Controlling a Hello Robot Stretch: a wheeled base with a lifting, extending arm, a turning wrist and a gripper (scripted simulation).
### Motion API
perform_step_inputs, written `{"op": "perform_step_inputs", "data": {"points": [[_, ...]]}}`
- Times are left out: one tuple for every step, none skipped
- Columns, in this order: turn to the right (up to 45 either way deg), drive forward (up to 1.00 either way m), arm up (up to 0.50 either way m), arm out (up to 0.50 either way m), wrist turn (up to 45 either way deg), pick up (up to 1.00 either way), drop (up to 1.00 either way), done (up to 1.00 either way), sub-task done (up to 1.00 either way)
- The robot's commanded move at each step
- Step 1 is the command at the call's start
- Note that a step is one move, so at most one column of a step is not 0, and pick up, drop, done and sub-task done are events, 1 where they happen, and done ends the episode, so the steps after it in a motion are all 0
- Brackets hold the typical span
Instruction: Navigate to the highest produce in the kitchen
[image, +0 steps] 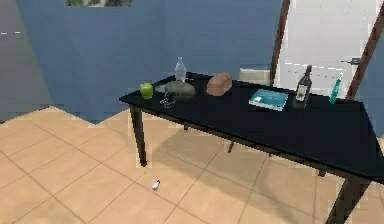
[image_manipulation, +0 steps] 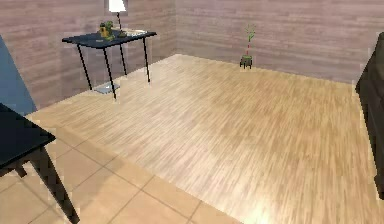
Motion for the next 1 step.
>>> {"op": "perform_step_inputs", "data": {"points": [[-6.0, 0.0, 0.0, 0.0, 0.0, 0.0, 0.0, 0.0, 0.0]]}}
